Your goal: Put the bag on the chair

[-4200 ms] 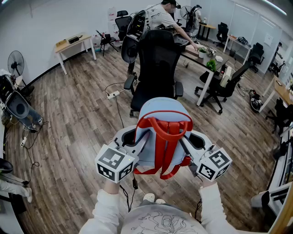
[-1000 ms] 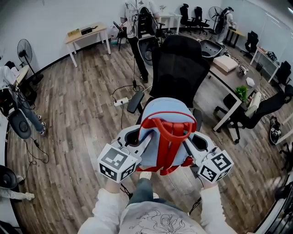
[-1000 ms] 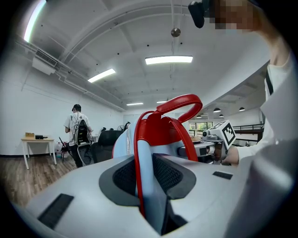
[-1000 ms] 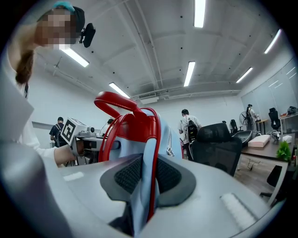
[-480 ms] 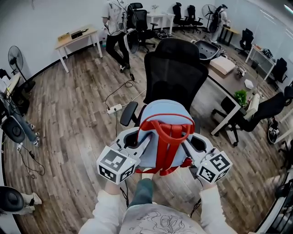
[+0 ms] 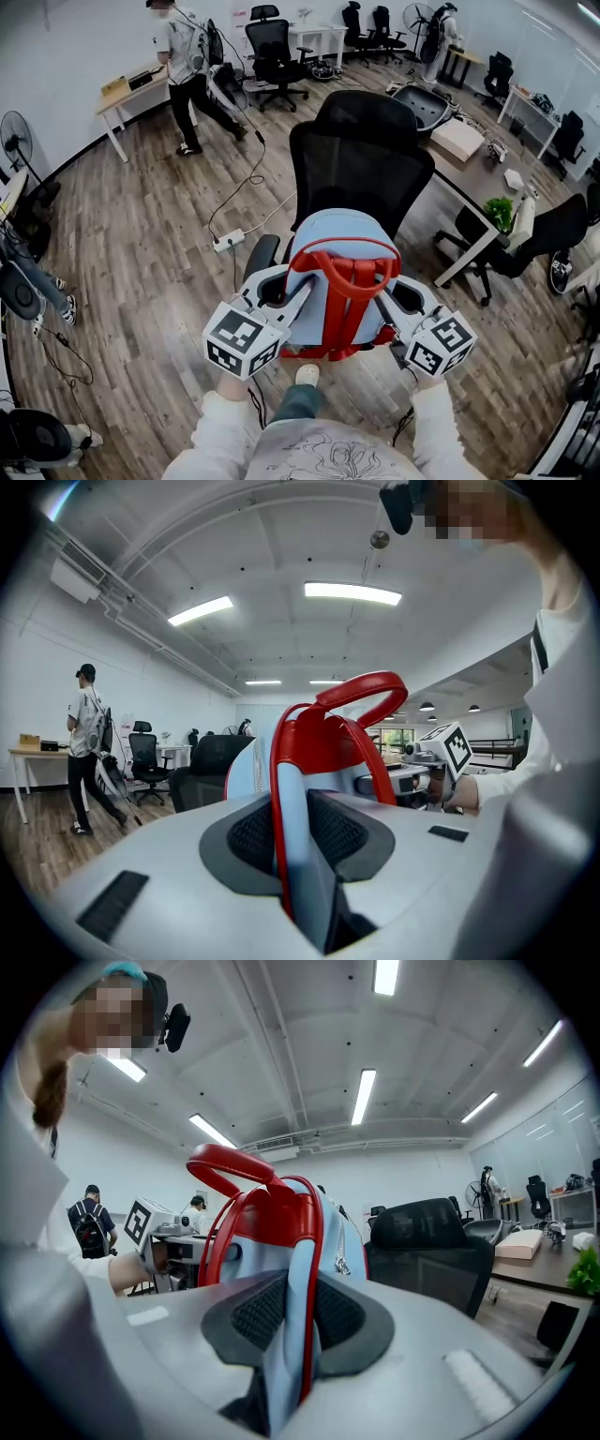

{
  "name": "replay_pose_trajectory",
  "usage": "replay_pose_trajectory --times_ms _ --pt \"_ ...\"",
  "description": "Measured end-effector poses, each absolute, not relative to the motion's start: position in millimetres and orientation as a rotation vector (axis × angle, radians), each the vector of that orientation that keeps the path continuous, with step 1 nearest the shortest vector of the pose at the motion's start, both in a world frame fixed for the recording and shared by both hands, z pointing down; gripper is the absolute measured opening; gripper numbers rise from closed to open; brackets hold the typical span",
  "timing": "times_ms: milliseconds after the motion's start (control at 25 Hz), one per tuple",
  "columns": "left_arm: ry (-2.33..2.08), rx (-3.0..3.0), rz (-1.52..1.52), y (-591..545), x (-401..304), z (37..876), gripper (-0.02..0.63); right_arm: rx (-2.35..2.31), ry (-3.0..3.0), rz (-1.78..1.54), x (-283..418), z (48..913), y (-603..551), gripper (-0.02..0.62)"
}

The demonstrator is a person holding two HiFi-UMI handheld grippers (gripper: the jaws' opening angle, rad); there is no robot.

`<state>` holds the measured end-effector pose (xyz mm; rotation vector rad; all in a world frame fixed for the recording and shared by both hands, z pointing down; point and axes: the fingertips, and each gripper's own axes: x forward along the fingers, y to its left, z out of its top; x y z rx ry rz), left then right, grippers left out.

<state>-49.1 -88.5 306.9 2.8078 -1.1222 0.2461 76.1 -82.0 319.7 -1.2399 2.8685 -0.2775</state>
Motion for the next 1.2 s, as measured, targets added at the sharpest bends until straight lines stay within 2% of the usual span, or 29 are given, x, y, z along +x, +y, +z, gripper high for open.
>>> replay_pose_trajectory --times_ms 480,1200 --pt "-1.024 2.79 0.292 -184.6 -63.1 340.4 0.091 -1.315 2.887 -0.337 61.2 351.5 -172.2 0.08" --pt "-0.991 2.611 0.416 -243.4 -49.6 428.6 0.089 -1.305 2.978 -0.586 76.1 438.7 -236.5 0.08"
